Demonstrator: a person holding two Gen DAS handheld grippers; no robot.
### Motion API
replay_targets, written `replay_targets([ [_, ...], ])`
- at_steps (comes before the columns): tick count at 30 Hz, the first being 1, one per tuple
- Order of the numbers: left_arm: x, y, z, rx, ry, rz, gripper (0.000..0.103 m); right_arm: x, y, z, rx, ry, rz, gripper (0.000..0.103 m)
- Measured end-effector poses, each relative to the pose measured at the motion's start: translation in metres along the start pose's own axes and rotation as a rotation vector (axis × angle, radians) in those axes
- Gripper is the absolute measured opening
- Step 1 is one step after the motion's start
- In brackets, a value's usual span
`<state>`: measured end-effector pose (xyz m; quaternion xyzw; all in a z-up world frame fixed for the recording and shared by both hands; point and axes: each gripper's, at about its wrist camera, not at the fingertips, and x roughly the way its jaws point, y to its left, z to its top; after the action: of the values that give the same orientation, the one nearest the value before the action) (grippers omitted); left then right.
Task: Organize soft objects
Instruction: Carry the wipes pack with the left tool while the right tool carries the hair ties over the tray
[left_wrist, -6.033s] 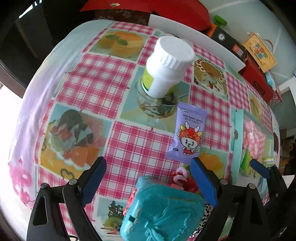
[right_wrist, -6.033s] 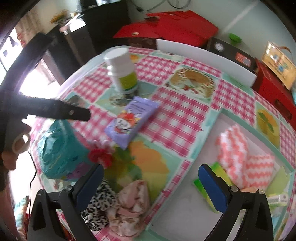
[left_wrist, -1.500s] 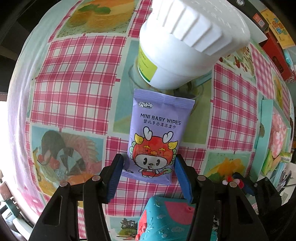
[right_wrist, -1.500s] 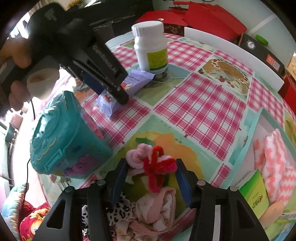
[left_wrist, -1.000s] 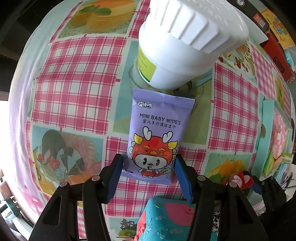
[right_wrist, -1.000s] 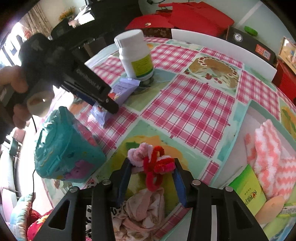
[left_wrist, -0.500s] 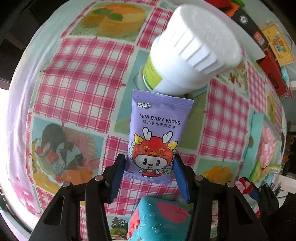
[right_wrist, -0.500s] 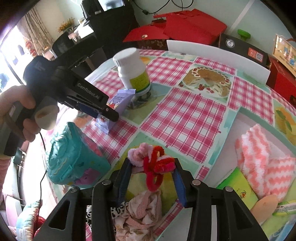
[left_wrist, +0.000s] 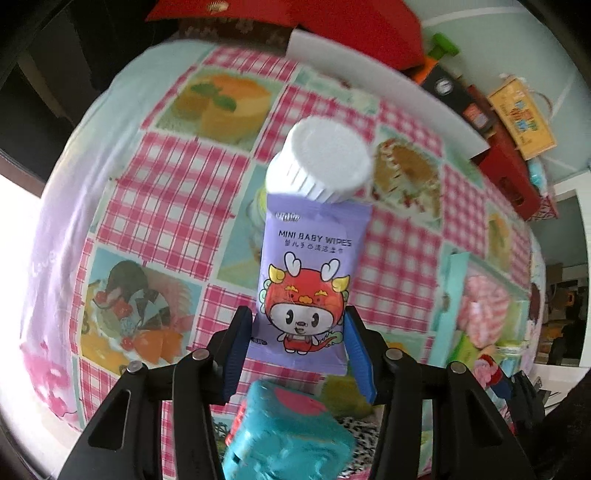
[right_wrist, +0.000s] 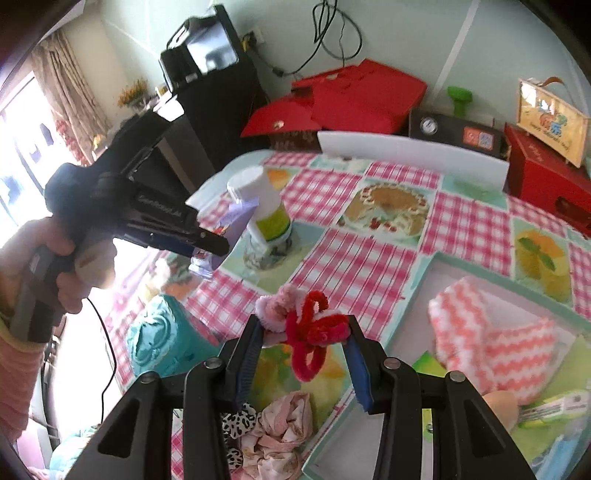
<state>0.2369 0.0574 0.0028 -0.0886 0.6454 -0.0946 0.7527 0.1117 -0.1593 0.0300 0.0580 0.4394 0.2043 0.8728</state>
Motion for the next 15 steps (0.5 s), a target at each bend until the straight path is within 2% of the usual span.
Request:
replay_targets([
  [7,-0.038,-0.020,-0.021,0.011,-0.077,-0.087,0.051,-0.030,-0.018,0.002,0.045,-0.071,-0.012,0.046],
  [10,-0.039,-0.037,-0.028,0.024,-0.084,-0.121,0.051,-0.040,-0.029,0.002,0.074,-0.093,-0.016,0.046],
  [15,-0.042,-0.056,-0.037,0.040,-0.088,-0.137,0.051,-0.057,-0.044,0.000,0.111,-0.125,-0.031,0.046],
])
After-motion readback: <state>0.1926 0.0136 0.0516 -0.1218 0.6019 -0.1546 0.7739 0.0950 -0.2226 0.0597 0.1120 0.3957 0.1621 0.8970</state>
